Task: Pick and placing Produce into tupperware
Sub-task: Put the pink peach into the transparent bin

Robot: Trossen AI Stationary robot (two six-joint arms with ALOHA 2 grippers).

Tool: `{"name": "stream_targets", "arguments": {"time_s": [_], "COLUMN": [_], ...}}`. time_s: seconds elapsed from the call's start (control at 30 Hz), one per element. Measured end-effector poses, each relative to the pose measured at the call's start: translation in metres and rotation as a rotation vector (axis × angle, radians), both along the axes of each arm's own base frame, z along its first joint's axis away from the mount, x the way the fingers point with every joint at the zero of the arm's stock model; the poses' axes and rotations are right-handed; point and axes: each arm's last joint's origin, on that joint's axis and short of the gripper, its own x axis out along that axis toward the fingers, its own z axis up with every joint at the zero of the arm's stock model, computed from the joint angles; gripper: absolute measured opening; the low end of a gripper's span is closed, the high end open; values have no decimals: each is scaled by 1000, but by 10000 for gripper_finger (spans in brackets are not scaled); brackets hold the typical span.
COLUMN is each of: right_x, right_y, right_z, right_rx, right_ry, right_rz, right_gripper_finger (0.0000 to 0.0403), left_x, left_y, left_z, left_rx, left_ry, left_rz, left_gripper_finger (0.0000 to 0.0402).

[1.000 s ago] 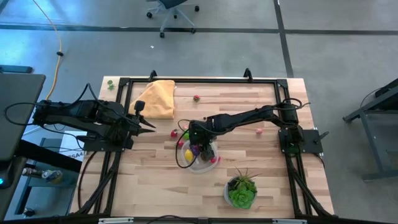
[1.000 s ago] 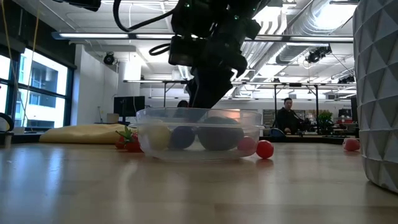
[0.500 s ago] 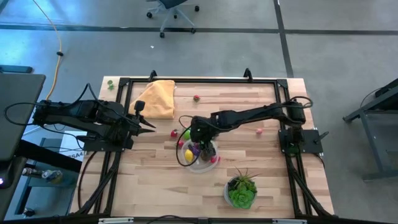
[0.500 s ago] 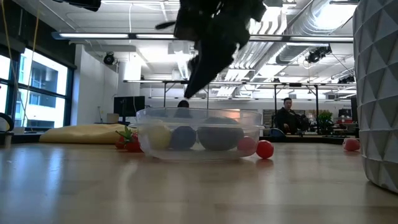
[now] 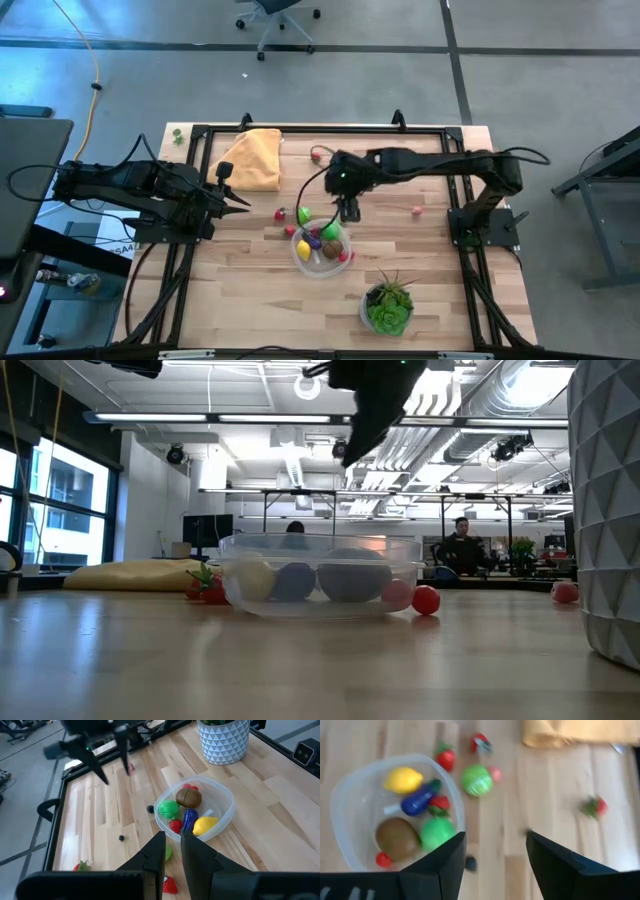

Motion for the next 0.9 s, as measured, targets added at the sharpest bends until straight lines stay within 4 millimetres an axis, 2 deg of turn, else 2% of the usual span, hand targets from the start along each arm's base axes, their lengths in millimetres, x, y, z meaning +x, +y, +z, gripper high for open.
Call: {"name": "stream_targets", "arguments": {"time_s": [0.17, 0.3, 0.37, 0.47, 0.53, 0.73, 0.9], "right_x": [-24, -44, -56, -83, -108, -181, -222], "right_y": [-17, -29, -33, -35, -32, -15, -5], "right_z": [9, 12, 10, -3, -15, -45, -65], "right_rx": [-37, -40, -29, -4, 27, 140, 273], "right_ry": [100, 204, 201, 182, 189, 150, 48], "right_rz": [-113, -207, -244, -314, -384, -607, -829], "right_gripper_finger": [200, 200, 200, 200, 200, 200, 200], "left_x": [0, 0, 0, 0, 0, 0, 0], "left_y": [0, 0, 0, 0, 0, 0, 0], "left_z": [0, 0, 0, 0, 0, 0, 0], "left_rx": [0, 0, 0, 0, 0, 0, 0], "left_ry": [0, 0, 0, 0, 0, 0, 0], "left_rz": [0, 0, 0, 0, 0, 0, 0], "left_gripper_finger": [51, 51, 51, 51, 51, 51, 51]}}
